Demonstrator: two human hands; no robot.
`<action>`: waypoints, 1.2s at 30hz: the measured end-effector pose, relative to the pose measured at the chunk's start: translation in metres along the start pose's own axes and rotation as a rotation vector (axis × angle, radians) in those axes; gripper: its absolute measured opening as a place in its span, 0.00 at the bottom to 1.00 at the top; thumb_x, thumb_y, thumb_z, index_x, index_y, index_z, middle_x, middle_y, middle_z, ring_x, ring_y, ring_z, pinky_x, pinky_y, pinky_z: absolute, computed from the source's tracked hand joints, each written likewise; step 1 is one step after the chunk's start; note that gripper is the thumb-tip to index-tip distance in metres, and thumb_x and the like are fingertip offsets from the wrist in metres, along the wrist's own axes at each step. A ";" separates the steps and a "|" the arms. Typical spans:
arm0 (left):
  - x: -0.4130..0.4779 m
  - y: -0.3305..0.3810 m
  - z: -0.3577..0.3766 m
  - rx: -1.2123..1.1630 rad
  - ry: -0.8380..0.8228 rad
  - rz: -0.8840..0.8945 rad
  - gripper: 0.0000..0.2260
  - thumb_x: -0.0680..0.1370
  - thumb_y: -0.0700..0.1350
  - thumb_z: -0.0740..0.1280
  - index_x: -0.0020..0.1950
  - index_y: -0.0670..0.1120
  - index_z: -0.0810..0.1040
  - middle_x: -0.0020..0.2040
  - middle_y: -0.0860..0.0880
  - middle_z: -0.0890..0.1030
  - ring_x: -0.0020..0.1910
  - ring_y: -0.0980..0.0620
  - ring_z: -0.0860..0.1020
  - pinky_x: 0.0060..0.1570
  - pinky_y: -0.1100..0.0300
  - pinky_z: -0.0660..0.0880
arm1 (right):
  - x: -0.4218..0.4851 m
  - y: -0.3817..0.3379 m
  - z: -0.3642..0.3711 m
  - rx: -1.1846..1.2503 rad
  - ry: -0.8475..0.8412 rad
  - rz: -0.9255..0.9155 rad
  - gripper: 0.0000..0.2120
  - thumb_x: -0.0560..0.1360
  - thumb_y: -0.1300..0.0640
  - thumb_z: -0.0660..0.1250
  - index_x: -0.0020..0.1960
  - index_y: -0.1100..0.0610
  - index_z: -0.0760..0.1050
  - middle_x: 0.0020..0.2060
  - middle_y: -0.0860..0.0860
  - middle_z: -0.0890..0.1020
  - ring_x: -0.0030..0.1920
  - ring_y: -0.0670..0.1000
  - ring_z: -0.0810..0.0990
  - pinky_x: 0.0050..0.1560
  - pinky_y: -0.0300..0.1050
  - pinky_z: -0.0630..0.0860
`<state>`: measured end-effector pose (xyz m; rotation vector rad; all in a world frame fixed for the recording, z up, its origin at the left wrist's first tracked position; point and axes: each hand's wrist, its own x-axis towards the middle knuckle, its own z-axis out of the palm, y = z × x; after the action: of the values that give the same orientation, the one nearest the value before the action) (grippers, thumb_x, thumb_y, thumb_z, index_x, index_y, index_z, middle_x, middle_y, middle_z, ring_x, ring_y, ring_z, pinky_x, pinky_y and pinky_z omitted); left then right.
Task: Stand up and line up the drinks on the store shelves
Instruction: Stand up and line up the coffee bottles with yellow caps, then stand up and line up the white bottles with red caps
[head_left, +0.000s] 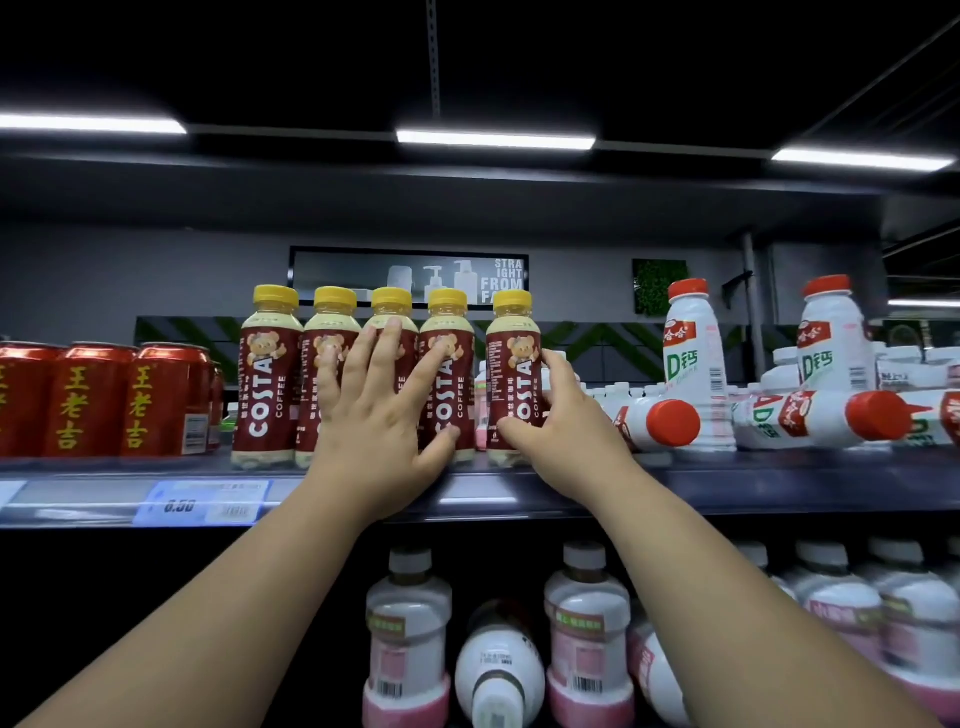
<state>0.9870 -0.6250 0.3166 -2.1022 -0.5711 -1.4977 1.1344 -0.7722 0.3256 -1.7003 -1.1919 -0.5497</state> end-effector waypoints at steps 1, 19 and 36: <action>0.000 0.000 0.000 0.005 -0.001 0.000 0.36 0.73 0.67 0.54 0.80 0.60 0.52 0.81 0.44 0.51 0.80 0.42 0.47 0.75 0.36 0.43 | -0.001 -0.001 0.001 -0.033 0.004 -0.010 0.39 0.69 0.38 0.66 0.75 0.37 0.51 0.57 0.45 0.80 0.53 0.52 0.80 0.56 0.58 0.78; -0.001 0.001 0.000 -0.044 0.017 0.023 0.37 0.72 0.66 0.56 0.80 0.56 0.58 0.80 0.41 0.55 0.79 0.40 0.51 0.75 0.37 0.44 | -0.009 -0.002 0.002 -0.034 0.119 -0.119 0.37 0.73 0.41 0.69 0.75 0.43 0.55 0.57 0.40 0.74 0.55 0.45 0.74 0.53 0.46 0.72; 0.002 0.126 -0.020 -0.620 0.088 0.308 0.29 0.70 0.56 0.66 0.69 0.46 0.71 0.67 0.45 0.72 0.63 0.46 0.73 0.62 0.53 0.71 | -0.067 0.039 -0.098 0.008 0.434 -0.222 0.25 0.71 0.51 0.71 0.67 0.53 0.71 0.59 0.45 0.73 0.59 0.45 0.73 0.60 0.47 0.75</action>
<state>1.0473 -0.7370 0.3050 -2.4003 0.2885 -1.7127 1.1552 -0.8927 0.2995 -1.3551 -1.0628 -0.9921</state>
